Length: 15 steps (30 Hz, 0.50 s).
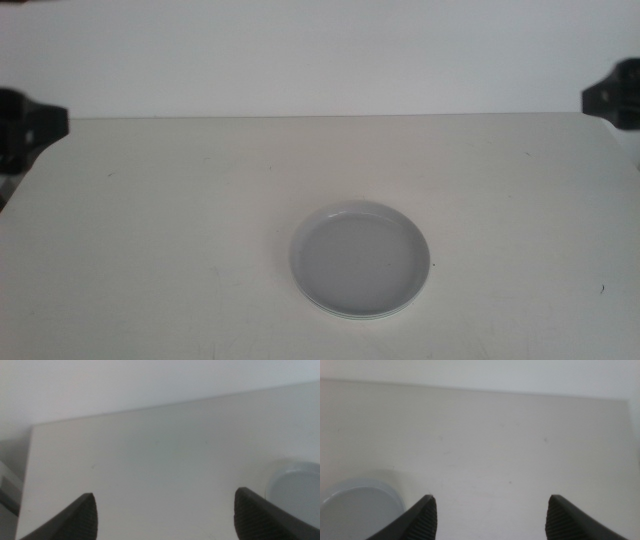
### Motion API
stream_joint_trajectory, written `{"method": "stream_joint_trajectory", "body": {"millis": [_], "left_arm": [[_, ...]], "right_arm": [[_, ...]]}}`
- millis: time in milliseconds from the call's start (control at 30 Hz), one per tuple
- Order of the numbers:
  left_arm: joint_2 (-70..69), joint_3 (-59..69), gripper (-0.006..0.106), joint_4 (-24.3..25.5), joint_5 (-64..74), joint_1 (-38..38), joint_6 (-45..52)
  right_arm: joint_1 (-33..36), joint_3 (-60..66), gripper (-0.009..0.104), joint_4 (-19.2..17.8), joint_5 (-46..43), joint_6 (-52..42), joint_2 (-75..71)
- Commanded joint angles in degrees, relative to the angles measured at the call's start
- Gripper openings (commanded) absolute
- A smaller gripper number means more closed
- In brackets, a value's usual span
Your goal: Stack the three bowls on top of each other.
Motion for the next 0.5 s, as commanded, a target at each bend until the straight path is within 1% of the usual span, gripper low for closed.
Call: {"method": "stream_joint_trajectory", "body": {"millis": [0,100,200,367,467], "left_arm": [[-5.2,2.9,0.105,-1.8,-7.4,-0.4,0.0],[-11.2,8.9,0.105,-1.8,-11.0,-0.4,0.1],[-17.1,15.5,0.105,-1.8,-16.3,-0.4,0.9],[-24.5,24.0,0.105,-3.9,-27.8,-0.4,0.9],[-26.3,26.8,0.105,-4.1,-30.9,-0.4,0.8]], "right_arm": [[-0.4,3.6,0.056,-0.5,-8.9,-1.9,-6.0],[-0.4,10.4,0.055,-0.1,-14.8,-3.8,-11.7],[-0.1,16.8,0.055,1.5,-21.1,-6.0,-17.7],[1.4,25.7,0.055,1.5,-31.8,-9.1,-25.6],[1.4,27.5,0.055,1.4,-34.0,-9.6,-27.8]]}}
